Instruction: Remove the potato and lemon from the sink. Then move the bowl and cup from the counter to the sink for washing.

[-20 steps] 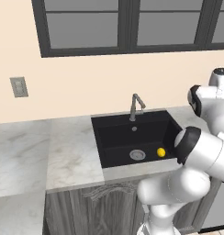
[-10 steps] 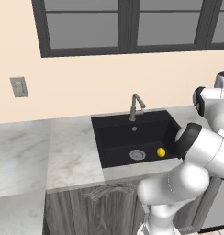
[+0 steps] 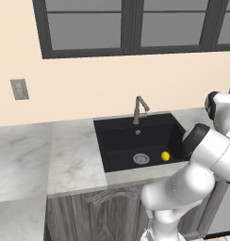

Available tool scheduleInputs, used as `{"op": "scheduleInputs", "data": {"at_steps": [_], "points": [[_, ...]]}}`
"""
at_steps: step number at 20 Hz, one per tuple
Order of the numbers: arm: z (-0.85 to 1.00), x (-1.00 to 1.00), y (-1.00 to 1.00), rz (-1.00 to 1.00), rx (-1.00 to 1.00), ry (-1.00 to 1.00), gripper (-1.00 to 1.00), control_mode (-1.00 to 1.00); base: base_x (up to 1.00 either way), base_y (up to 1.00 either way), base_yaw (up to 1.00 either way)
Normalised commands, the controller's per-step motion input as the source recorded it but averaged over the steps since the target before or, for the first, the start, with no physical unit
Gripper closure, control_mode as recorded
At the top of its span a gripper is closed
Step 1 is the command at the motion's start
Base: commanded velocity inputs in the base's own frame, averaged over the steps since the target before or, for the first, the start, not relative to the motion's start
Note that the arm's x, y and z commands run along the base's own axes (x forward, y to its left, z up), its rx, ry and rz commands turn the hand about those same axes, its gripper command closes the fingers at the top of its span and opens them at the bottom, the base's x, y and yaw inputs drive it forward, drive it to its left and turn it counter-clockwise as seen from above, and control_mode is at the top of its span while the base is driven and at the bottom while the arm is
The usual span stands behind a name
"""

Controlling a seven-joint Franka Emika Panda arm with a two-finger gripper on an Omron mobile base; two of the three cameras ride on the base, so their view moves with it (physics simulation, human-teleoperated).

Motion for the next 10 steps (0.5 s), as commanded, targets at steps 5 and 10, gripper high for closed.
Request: {"op": "scheduleInputs", "data": {"at_steps": [5,10], "points": [[-0.2,-0.07,-0.13,0.0,0.03,0.0,1.0,-1.0,0.0,0.0,0.0],[-0.25,-0.01,-0.11,0.0,0.01,0.0,1.0,-1.0,0.0,0.0,0.0]]}}
